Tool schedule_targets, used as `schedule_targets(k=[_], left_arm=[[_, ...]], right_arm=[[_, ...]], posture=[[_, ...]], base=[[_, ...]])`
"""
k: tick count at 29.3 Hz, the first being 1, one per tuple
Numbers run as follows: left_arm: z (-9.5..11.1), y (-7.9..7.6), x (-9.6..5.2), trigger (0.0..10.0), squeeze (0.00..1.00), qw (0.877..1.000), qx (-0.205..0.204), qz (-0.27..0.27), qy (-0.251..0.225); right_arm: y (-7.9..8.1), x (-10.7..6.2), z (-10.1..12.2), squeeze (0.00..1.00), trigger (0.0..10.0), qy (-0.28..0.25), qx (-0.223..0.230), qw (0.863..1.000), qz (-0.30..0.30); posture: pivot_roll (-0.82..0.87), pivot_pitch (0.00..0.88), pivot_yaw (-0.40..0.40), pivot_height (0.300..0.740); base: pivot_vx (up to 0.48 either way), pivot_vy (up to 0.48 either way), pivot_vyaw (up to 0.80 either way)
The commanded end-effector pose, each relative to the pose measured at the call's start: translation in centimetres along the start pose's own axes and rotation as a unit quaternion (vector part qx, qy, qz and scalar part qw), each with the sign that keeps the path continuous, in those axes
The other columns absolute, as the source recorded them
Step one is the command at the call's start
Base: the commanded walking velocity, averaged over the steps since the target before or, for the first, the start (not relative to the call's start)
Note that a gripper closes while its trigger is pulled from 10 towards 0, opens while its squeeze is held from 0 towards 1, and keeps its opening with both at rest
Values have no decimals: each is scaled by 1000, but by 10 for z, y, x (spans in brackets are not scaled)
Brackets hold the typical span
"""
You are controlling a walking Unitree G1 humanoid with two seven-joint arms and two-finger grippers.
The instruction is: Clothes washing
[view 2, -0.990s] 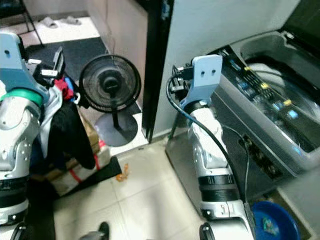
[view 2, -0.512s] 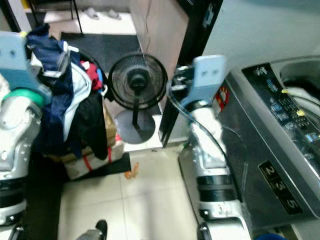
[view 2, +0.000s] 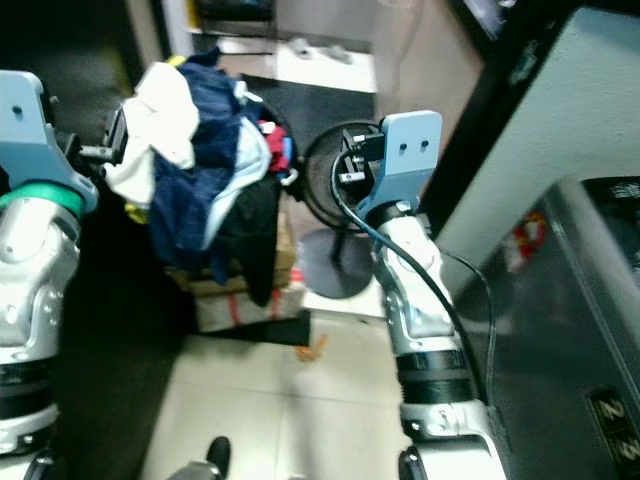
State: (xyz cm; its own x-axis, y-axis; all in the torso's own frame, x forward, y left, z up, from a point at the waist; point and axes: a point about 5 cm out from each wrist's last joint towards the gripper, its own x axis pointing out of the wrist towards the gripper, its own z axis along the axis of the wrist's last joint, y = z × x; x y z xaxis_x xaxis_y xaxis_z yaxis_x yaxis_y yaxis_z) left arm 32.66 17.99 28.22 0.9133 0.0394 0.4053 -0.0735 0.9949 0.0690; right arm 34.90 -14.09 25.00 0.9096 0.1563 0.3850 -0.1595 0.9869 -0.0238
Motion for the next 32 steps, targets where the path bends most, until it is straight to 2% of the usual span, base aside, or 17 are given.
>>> schedule_targets(k=[1, 32], left_arm=[[-3, -1, 0, 10000, 0, 1000, 11, -2, 2], [-5, -4, 2, 10000, 0, 1000, 9, -6, -2]], right_arm=[[0, 0, 0, 0, 10000, -4, 10, 1000, 0], [0, -1, -4, 0, 10000, 3, 8, 1000, -7]], posture=[[31, 31, -57, 740], [27, 22, -53, 740]], base=[[446, 0, 0], [443, 0, 0]])
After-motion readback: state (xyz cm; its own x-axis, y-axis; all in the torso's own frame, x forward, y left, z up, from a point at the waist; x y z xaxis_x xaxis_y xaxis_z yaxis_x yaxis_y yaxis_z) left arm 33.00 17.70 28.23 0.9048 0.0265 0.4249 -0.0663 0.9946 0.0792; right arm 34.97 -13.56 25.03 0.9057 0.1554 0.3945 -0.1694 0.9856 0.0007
